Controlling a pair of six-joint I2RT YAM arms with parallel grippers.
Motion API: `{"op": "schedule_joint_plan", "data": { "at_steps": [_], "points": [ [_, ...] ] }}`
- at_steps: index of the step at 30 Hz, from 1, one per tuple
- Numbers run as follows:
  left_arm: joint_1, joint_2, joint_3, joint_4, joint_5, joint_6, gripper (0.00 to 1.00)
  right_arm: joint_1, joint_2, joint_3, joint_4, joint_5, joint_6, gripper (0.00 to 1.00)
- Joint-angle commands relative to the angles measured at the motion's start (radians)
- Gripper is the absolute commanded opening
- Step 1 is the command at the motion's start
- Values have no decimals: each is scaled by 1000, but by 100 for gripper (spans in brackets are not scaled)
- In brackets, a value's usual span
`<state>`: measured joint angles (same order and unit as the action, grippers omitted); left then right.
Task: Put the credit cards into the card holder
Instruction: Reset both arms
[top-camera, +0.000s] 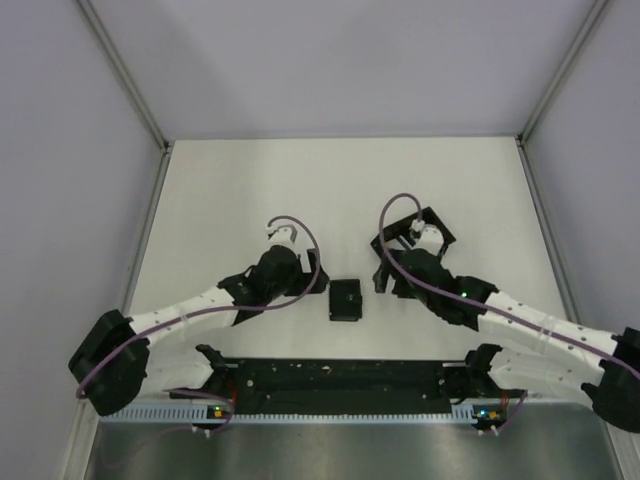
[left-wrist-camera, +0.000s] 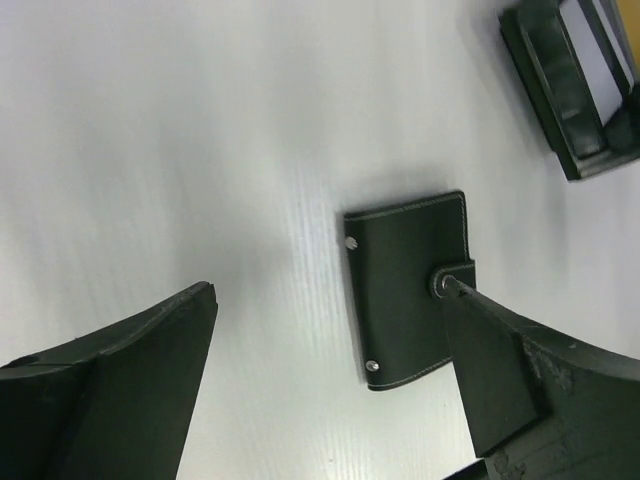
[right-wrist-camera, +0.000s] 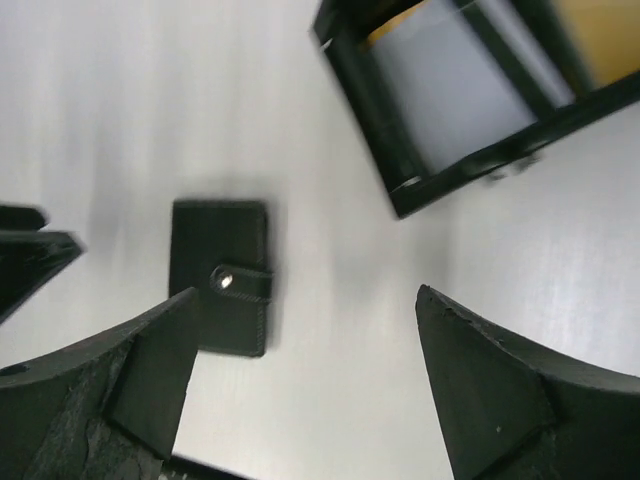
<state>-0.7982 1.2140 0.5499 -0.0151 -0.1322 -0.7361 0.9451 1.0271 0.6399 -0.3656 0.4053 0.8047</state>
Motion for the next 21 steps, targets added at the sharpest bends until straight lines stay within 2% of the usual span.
{"op": "schedule_joint_plan", "data": {
  "at_steps": [1, 4, 7, 11, 13, 16, 21],
  "points": [
    [82, -135, 25, -111, -158, 35, 98, -159, -160, -22, -76, 43, -90, 88],
    [170, -197, 28, -158, -130, 60, 98, -271, -231, -14, -140, 1, -102, 89],
    [247, -241, 21, -198, -78, 78, 98, -389, -255, -38, -170, -115, -105, 89],
    [280, -294, 1, -220, -98, 98, 98, -479, -274, -108, -171, -171, -107, 92],
    [280, -298, -4, -215, -110, 96, 98, -499, -292, -112, -173, -146, -128, 99],
    [281, -297, 5, -204, -129, 104, 98, -519, -324, -79, -176, -85, -174, 99],
    [280, -297, 30, -226, -176, 106, 98, -531, -340, -48, -188, 251, -193, 99]
  ]
}}
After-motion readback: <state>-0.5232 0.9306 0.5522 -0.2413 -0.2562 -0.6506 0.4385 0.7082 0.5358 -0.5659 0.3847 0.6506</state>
